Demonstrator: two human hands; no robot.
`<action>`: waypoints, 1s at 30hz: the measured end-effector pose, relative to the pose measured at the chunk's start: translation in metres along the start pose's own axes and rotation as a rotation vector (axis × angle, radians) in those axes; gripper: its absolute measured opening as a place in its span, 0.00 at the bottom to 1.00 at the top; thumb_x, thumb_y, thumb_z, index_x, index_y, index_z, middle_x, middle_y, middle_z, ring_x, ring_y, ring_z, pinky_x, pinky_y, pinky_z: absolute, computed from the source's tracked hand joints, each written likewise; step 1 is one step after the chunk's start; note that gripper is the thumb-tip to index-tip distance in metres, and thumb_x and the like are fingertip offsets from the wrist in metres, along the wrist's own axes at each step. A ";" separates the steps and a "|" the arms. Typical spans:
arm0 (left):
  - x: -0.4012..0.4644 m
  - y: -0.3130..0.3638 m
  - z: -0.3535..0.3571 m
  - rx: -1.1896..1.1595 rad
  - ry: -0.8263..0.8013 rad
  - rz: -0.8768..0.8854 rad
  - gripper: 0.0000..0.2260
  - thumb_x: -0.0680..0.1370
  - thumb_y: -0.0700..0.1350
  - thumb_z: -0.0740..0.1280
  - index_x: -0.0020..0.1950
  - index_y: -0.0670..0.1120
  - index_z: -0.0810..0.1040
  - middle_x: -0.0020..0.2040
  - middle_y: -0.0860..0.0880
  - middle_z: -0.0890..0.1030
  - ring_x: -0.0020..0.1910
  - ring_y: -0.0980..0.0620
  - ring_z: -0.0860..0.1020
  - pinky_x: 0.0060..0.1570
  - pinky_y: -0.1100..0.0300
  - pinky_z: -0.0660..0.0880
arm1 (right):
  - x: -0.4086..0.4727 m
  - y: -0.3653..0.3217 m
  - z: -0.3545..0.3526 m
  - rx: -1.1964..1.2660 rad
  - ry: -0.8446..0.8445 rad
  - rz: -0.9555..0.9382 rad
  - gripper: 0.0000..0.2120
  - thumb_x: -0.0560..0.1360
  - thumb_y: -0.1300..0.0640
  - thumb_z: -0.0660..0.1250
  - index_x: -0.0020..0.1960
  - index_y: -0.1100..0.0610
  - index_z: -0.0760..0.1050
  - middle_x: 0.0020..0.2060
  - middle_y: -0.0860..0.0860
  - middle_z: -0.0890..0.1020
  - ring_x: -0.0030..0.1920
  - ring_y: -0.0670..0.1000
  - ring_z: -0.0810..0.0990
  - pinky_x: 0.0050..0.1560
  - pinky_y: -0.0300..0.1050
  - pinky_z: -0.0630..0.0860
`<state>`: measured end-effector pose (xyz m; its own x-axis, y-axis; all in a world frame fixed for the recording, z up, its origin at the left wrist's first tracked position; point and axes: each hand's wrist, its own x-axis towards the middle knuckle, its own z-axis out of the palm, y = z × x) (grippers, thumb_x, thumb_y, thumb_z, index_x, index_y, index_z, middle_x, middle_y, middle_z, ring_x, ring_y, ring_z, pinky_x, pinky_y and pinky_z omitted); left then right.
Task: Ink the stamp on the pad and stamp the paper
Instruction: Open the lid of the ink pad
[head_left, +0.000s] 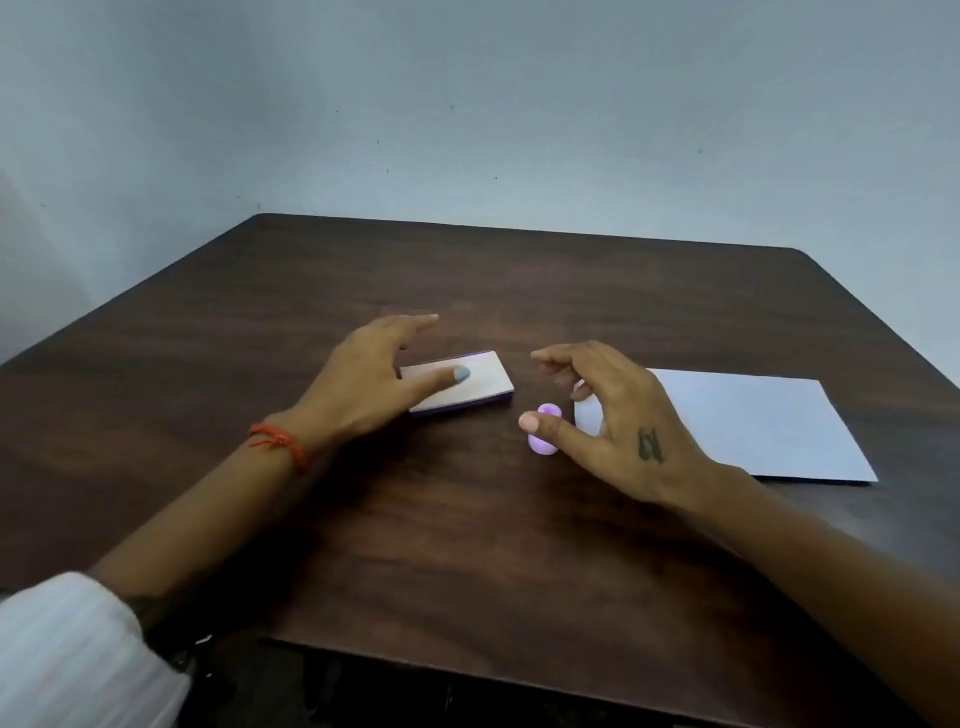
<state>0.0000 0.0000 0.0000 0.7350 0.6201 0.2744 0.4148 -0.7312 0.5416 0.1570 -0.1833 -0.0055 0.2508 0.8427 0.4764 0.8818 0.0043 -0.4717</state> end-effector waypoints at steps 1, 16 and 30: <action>-0.001 0.000 0.001 0.013 -0.004 0.018 0.37 0.62 0.71 0.63 0.67 0.54 0.69 0.67 0.50 0.73 0.61 0.51 0.72 0.60 0.51 0.72 | 0.000 -0.001 0.001 0.002 0.015 -0.002 0.24 0.68 0.39 0.66 0.59 0.49 0.73 0.49 0.40 0.75 0.45 0.34 0.72 0.46 0.20 0.65; -0.006 -0.010 0.003 0.083 -0.049 0.054 0.30 0.62 0.60 0.74 0.59 0.47 0.78 0.59 0.48 0.78 0.56 0.50 0.74 0.56 0.55 0.73 | 0.075 -0.004 0.003 -0.008 -0.278 0.172 0.22 0.67 0.52 0.74 0.59 0.57 0.78 0.53 0.54 0.83 0.49 0.49 0.81 0.54 0.42 0.77; -0.011 -0.011 -0.003 -0.013 -0.076 -0.054 0.33 0.61 0.54 0.77 0.63 0.45 0.75 0.63 0.48 0.77 0.60 0.55 0.75 0.56 0.69 0.64 | 0.090 0.002 0.009 -0.054 -0.571 0.150 0.30 0.61 0.56 0.78 0.61 0.59 0.75 0.61 0.53 0.80 0.53 0.50 0.81 0.60 0.47 0.76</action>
<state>-0.0141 0.0019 -0.0062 0.7507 0.6347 0.1832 0.4483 -0.6932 0.5644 0.1775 -0.1021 0.0300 0.1327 0.9883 -0.0748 0.8762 -0.1522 -0.4574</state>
